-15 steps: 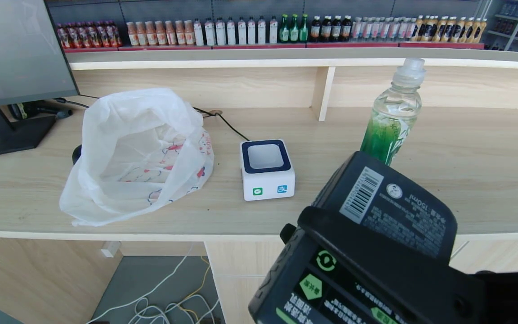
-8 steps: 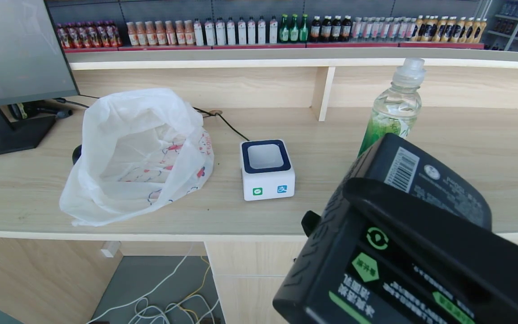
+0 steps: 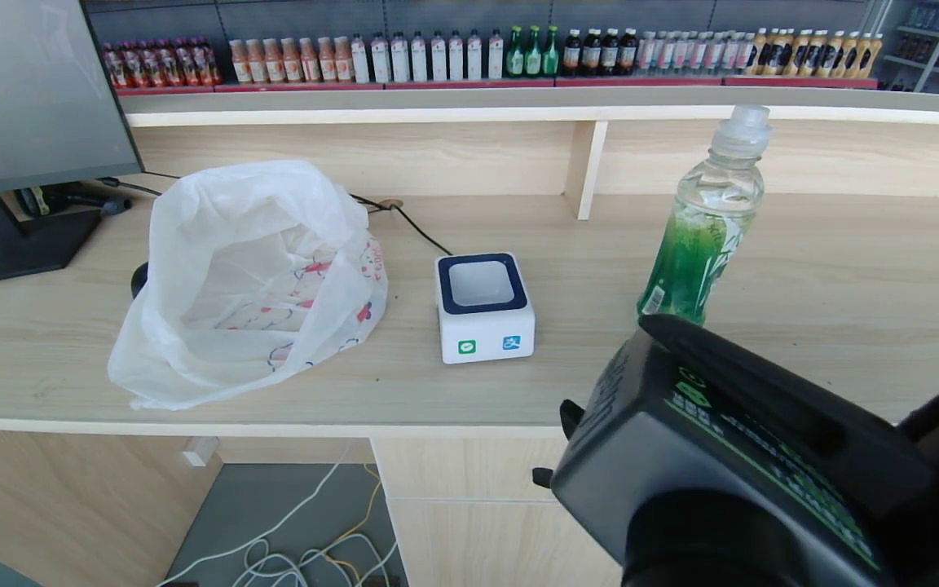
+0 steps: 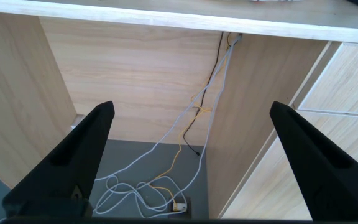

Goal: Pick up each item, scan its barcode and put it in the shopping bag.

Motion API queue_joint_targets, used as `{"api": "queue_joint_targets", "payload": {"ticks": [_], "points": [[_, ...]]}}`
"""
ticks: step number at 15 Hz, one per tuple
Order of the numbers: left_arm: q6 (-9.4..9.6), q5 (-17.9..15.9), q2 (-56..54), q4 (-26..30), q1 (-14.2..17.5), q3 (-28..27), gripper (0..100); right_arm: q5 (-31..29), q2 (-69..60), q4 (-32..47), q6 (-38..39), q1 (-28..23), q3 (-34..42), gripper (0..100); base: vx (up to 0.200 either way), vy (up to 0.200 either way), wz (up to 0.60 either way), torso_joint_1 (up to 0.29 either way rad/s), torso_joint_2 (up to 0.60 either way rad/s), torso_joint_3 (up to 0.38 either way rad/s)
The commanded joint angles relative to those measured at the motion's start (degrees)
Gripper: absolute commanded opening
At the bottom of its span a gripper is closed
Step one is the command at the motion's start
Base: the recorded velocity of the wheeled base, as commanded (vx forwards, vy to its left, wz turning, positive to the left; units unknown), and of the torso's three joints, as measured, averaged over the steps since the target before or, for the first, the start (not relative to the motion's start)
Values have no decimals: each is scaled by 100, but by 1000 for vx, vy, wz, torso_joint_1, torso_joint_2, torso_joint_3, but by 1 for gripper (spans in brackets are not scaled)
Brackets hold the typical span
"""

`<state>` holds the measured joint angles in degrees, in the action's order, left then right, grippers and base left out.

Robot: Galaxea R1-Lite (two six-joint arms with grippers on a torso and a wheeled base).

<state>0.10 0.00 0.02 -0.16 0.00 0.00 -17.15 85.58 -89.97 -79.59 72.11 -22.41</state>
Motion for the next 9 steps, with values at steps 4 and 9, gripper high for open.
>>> {"api": "queue_joint_targets", "payload": {"ticks": [4,9], "points": [[-1,0,-2,-11,0,0,100,54,214,-3,2677,392,149,0,0,0,0,0,0,0],[-1,0,-2,-2,0,0,100,-1115,117,-3,4734,-197,-308,0,0,0,0,0,0,0]]}}
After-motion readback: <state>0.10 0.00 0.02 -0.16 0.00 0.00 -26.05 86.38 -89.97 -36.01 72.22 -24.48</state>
